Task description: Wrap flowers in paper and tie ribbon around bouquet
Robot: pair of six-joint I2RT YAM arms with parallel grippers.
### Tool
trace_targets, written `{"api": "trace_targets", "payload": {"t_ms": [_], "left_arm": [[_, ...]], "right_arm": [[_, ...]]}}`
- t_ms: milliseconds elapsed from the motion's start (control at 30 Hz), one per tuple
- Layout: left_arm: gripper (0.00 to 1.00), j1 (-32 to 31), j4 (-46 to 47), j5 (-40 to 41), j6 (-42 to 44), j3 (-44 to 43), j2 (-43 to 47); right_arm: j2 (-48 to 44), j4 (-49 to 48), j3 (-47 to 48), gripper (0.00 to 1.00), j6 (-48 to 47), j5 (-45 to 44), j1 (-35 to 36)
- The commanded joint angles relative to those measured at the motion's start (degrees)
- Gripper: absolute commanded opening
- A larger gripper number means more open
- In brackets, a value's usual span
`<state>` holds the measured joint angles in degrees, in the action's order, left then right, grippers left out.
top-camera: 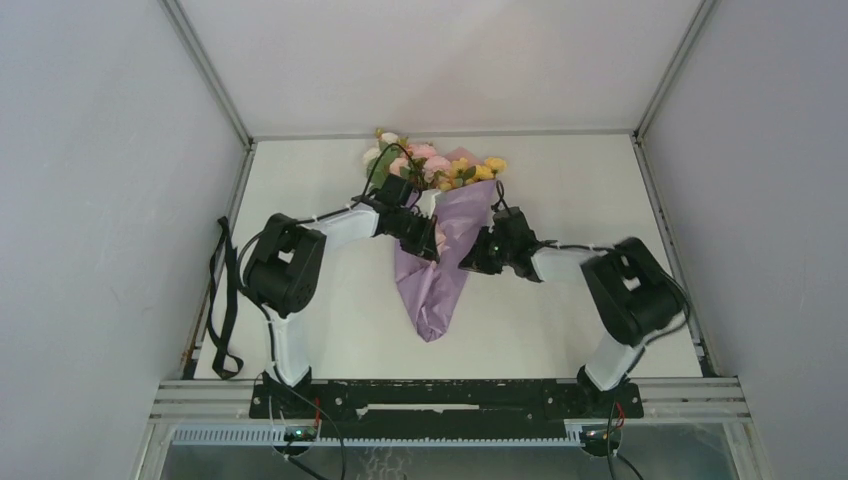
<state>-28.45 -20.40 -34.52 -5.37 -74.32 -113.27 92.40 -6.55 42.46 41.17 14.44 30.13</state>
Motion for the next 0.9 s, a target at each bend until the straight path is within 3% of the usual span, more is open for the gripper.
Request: {"api": "trace_targets", "payload": {"t_ms": [0, 167, 267, 400, 533, 667, 867], "left_arm": [[0.0, -5.2, -4.3, -4.1, 1.0, -4.8, 7.1], [0.0, -7.9, -4.2, 1.3, 0.8, -7.6, 5.0], [0.0, -7.0, -4.9, 4.4, 0.4, -10.8, -1.2], [0.0, -6.7, -5.6, 3.8, 0.4, -12.4, -6.1], [0.0, -6.8, -5.7, 3.8, 2.1, -12.7, -6.7], [0.0, -7.4, -6.0, 5.0, 5.2, -12.0, -5.8], [0.01, -8.1, -4.2, 5.7, 8.8, -10.1, -3.7]], "right_arm": [[11.2, -7.1, 5.6, 0.12, -0.7, 11.5, -1.8], [16.0, -16.7, 4.0, 0.04, 7.4, 14.1, -2.1], [13.1, -20.0, -0.1, 0.03, 10.4, 12.5, -2.0], [5.6, -16.4, -4.8, 0.04, 10.1, 8.8, -2.0], [-2.9, -8.1, -7.4, 0.11, 6.6, 4.4, -2.5], [-8.0, -4.1, -6.9, 0.27, 2.3, 3.2, -6.7], [1.3, 1.5, 8.3, 0.4, -6.1, 15.3, -12.0]]}}
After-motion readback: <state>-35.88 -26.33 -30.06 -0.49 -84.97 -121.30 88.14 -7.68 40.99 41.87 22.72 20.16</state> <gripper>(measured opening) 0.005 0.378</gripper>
